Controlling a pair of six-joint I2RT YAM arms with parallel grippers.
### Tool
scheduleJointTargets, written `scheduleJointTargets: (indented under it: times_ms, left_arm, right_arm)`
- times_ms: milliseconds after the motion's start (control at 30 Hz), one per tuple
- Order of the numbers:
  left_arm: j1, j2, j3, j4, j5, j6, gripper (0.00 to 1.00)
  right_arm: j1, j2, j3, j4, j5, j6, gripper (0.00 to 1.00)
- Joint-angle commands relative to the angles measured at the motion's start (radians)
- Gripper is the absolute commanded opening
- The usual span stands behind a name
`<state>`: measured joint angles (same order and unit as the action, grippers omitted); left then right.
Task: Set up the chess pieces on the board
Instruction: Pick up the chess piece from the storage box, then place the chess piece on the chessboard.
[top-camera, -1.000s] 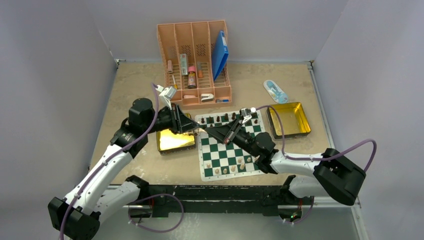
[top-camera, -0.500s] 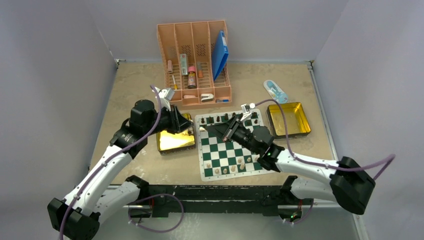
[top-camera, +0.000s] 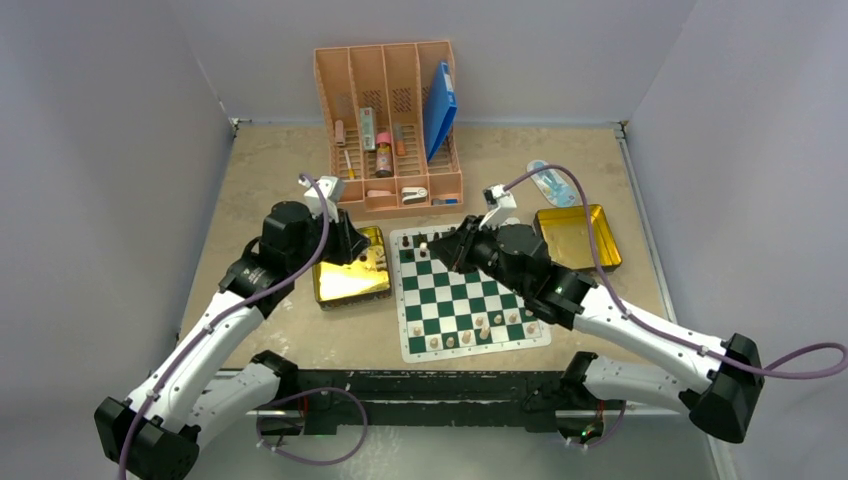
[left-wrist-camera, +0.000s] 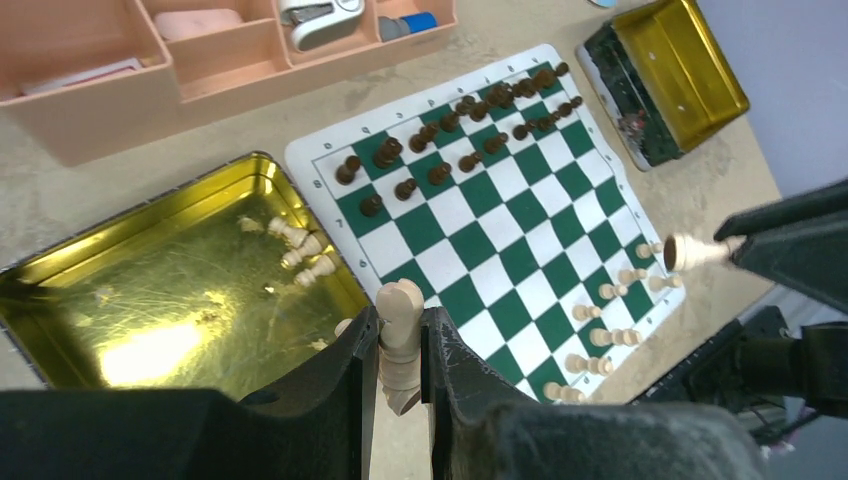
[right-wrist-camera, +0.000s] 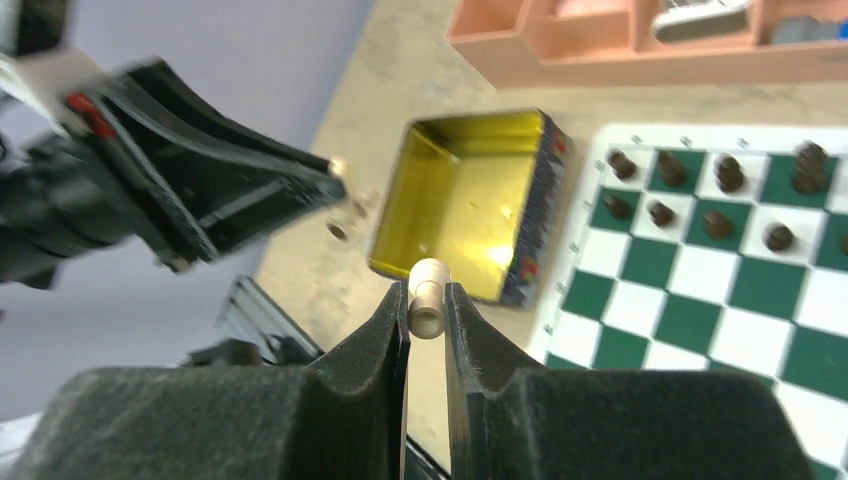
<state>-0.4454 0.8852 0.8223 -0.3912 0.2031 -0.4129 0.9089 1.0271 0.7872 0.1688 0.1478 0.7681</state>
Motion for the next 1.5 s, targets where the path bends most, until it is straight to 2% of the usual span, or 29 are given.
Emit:
scheduleJointTargets:
  times_ms: [0,100,267,400,600,1100,1467]
  left_arm:
    - [0.002,-0.032,0.002,0.012,-0.102,0.071,0.01]
    - [0.002,-0.061,-0.015,0.012,-0.128,0.096,0.01]
    - [0.002,-0.103,-0.01,0.011,-0.13,0.11,0.02]
    - [0.002,-0.13,-0.011,0.01,-0.132,0.11,0.02]
    - [0.002,-0.162,-0.019,0.01,-0.152,0.109,0.02]
    - [0.002,-0.153,-0.022,0.008,-0.12,0.088,0.02]
    - [0.002,-0.165,-0.023,0.003,-0.12,0.093,0.02]
  right_arm:
    - [0.071,-0.003,0.102,-0.284,0.103,-0.095,0.11]
    - [0.187,0.052,0.162,-0.411,0.192,-0.074,0.11]
    - [0.326,0.169,0.225,-0.533,0.24,-0.032,0.12]
    - [0.372,0.216,0.224,-0.554,0.199,-0.021,0.13]
    - [0.412,0.321,0.264,-0.62,0.185,-0.019,0.12]
    - [0.441,0.499,0.286,-0.578,0.158,-0.025,0.13]
    - [0.441,0.598,0.319,-0.617,0.191,-0.017,0.13]
